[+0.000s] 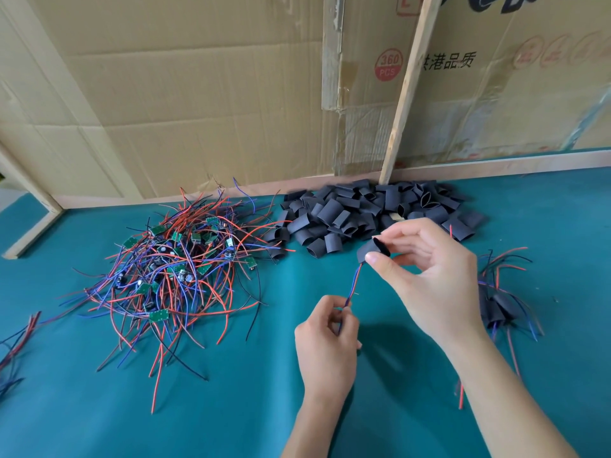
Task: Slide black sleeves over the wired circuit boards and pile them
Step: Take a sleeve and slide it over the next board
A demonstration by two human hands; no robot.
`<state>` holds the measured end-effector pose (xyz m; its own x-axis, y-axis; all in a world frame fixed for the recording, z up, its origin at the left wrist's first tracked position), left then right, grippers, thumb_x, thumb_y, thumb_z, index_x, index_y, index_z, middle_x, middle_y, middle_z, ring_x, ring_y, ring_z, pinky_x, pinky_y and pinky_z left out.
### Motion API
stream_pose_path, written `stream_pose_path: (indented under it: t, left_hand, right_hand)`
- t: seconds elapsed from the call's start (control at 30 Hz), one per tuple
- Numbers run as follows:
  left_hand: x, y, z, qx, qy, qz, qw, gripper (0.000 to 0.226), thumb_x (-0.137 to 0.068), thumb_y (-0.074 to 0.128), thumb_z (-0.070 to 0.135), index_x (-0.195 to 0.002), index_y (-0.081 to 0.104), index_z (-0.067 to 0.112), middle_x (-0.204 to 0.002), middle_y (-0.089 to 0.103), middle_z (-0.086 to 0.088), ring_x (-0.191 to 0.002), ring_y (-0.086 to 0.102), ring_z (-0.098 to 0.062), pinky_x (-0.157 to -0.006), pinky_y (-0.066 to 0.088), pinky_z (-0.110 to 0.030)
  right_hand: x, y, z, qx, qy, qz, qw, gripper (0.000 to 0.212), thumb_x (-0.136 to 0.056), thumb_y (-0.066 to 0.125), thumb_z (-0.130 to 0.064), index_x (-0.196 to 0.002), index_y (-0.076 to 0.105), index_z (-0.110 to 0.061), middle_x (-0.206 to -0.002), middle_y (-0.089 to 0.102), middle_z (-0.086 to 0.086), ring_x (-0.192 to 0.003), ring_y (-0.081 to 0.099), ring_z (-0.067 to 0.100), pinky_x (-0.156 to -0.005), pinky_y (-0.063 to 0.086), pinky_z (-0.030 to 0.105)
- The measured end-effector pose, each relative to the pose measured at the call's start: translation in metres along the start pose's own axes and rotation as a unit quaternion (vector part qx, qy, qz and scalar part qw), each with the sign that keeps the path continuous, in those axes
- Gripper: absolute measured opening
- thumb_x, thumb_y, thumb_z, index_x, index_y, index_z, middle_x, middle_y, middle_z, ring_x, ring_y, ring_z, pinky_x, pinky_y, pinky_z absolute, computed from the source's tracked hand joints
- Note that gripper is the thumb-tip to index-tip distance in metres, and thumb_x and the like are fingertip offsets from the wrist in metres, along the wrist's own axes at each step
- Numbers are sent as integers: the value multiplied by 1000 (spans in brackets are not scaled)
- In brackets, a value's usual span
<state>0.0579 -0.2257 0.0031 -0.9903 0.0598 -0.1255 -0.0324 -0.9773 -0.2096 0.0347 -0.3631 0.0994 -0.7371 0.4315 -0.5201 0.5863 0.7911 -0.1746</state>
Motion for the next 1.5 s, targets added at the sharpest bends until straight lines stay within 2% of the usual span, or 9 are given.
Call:
stream_pose_path:
  t: [0.2,0.33,0.43,0.57,0.67,0.83,1.07,1.2,1.5]
  left_hand:
    - [0,0,0,21,4,5,1000,23,-94,63,6,-83,65,26,-68,67,-1,-48,66,-15,-52,53,-27]
    - [0,-1,1,34,6,-5,999,17,-97,64,12,-89,69,26,-71,69,7,-54,68,-14,-52,51,-22]
    - [0,-2,2,39,5,-9,999,15,-98,65,15,-89,71,26,-72,69,9,-56,69,-14,-54,54,-24]
    - [0,-3,2,62,6,-16,998,9,-92,73,23,-93,69,31,-75,72,7,-59,69,-18,-59,57,-29]
    - [0,-1,2,64,1,-39,997,18,-81,72,30,-98,67,32,-85,73,12,-61,67,-14,-63,55,-22]
    - [-1,1,0,31,19,-59,998,16,-79,73,20,-90,72,30,-84,74,16,-63,67,-11,-67,54,-17]
    - [-3,-2,-3,18,33,-28,999,28,-86,71,0,-97,77,25,-87,76,17,-79,72,-7,-75,51,-11]
    - [-2,-3,-3,19,32,-21,999,31,-89,70,0,-106,79,25,-85,77,17,-80,72,-4,-74,49,-9]
    - [-3,-5,-1,55,30,-7,998,22,-90,72,0,-93,71,22,-90,76,18,-89,73,-2,-78,52,-10]
  right_hand:
    - [1,7,24,-42,133,-36,990,48,-75,88,-1,-108,65,-29,-88,79,-7,-77,75,11,-73,58,21]
    - [15,21,47,-145,246,-53,957,38,-76,84,5,-104,71,-16,-88,80,4,-68,70,14,-67,55,20]
    - [18,23,55,-169,248,-42,953,22,-77,82,9,-89,73,-7,-89,78,-1,-63,65,15,-63,54,19]
    - [19,17,63,-193,261,-13,946,19,-79,79,11,-86,71,-4,-86,77,-1,-65,66,15,-63,54,20]
    - [17,8,66,-244,277,26,929,21,-81,76,12,-88,71,-7,-83,77,-2,-70,67,11,-64,55,21]
    - [13,-3,69,-299,282,92,907,23,-82,73,14,-87,69,-8,-82,75,-2,-71,67,11,-63,55,20]
    - [24,6,71,-203,279,24,938,22,-79,80,9,-91,74,-8,-84,79,4,-73,72,12,-59,54,19]
    - [30,14,73,-227,311,9,923,24,-79,81,6,-96,75,-8,-88,80,6,-77,73,11,-61,54,19]
    - [36,30,72,-376,367,21,850,38,-65,82,-11,-100,69,-13,-92,76,-1,-73,65,7,-62,45,23]
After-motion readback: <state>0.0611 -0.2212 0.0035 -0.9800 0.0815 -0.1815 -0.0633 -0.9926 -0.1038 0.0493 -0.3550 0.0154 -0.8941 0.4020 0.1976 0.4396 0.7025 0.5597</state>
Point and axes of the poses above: each hand's wrist, its own x-axis away from the middle knuckle, its own y-axis out of the palm, z = x × y, the point moved 2 cm from there along -x, towards the middle knuckle
